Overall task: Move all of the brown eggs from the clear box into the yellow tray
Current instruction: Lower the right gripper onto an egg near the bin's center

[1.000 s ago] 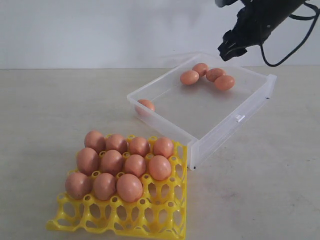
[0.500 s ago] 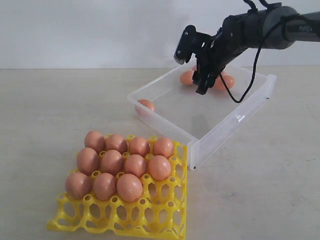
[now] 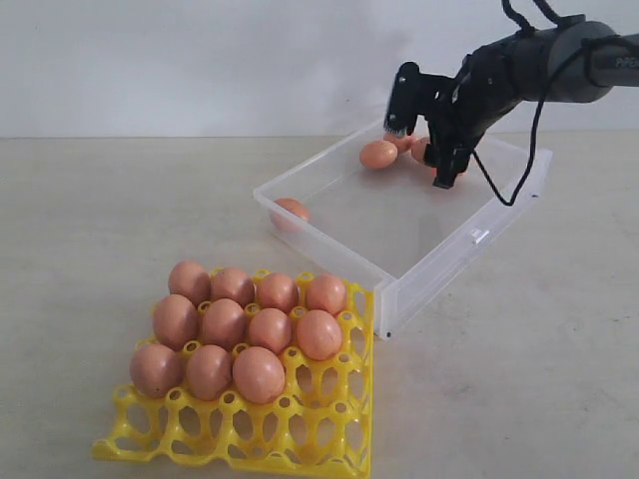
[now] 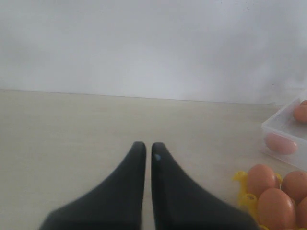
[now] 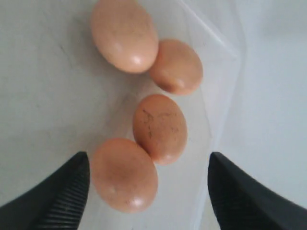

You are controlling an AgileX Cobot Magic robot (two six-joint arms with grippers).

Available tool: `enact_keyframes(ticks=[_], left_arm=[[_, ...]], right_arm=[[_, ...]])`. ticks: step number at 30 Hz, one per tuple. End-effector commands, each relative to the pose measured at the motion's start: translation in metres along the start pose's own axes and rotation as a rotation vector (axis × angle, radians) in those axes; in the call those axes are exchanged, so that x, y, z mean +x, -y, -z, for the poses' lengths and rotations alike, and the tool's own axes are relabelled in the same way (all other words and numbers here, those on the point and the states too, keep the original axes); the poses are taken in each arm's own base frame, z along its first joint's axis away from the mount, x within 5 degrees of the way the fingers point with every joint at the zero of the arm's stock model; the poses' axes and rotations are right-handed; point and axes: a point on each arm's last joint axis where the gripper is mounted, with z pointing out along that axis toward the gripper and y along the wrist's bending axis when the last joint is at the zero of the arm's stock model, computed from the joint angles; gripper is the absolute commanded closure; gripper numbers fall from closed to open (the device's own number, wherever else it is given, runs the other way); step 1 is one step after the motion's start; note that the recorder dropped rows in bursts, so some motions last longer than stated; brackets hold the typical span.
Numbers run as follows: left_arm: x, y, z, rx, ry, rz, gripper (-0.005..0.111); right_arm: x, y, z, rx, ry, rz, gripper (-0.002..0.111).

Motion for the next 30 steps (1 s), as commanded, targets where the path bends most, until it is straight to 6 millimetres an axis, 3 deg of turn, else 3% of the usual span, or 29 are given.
enact_keyframes(ticks=[1,11,23,30], left_arm=[[0.0,0.0,0.0,-0.005,0.006,0.001,0.103],[0.0,0.0,0.0,-0.005,0.006,0.001,0.103],[0.0,0.0,0.0,-0.005,0.006,0.001,0.103],[0.0,0.0,0.0,-0.005,0.006,0.001,0.103]], right_arm=[[0.019,0.008,-0.001,-0.002,-0.033,-0.058,0.046],[0.029,0.001,-0.005,-0.078,-0.072,-0.083,0.046],[0.025,-0.007,-0.008,-0.155,-0.017,0.016,0.046],[0.027,-0.012,-0.027,-0.091,0.01,0.009,0.046]])
